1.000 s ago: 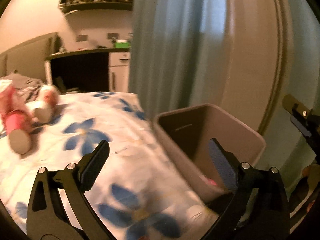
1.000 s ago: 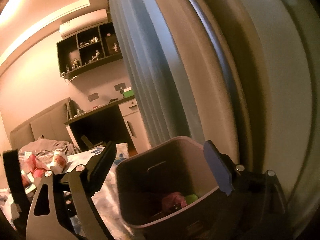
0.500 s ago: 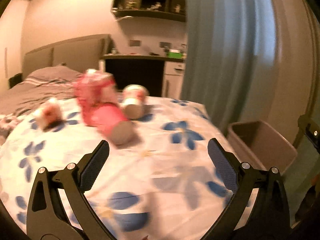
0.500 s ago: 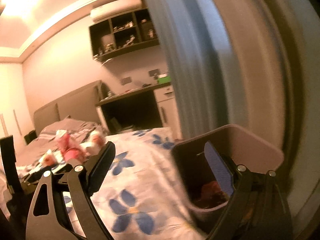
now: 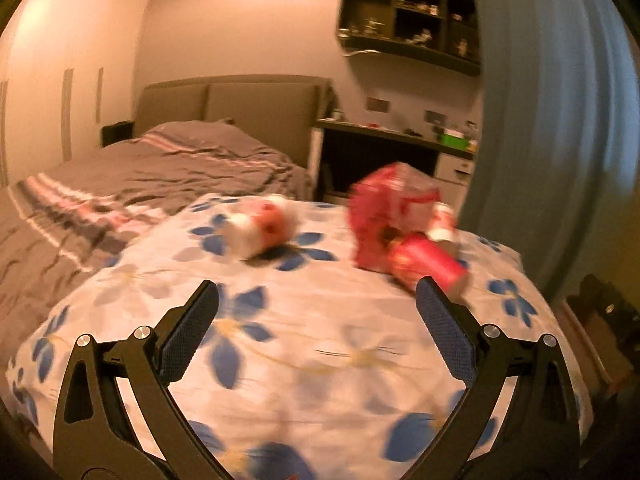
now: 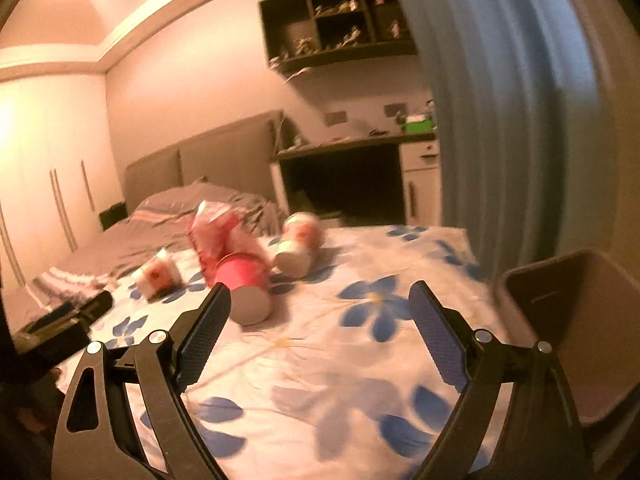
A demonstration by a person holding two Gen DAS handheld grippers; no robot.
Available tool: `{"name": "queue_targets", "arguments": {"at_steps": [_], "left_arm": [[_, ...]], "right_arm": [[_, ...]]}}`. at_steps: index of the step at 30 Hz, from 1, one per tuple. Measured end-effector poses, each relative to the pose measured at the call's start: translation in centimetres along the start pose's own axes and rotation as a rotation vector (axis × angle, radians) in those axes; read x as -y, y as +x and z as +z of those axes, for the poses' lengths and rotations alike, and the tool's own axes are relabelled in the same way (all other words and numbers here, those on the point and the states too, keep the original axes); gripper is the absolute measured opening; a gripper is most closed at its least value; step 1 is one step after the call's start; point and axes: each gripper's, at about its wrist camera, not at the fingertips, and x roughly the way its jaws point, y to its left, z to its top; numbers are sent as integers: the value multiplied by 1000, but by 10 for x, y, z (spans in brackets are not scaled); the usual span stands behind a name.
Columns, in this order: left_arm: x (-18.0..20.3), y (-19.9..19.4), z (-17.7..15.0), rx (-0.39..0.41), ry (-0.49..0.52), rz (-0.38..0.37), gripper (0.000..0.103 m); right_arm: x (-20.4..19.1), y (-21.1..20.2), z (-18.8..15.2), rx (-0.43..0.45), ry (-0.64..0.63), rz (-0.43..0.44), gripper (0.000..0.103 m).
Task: Collect trash
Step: 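Move both tools back toward the remaining cups and bag on the bed, then grasp the red paper cup with the right tool while the left tool grasps the red-and-white bag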
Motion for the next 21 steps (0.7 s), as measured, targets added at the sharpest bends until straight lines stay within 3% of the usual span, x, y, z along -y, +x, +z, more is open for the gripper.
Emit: {"name": "queue_targets", "arguments": {"at_steps": [8,21], "left_arm": [[-41,2,6,9,-46,51,97],[-56,11,11,8,-61,53,97]], "right_arm": [[-44,65,4,-87,-71,43,88],[-67,143,9,-254,-107,93,84]]}}
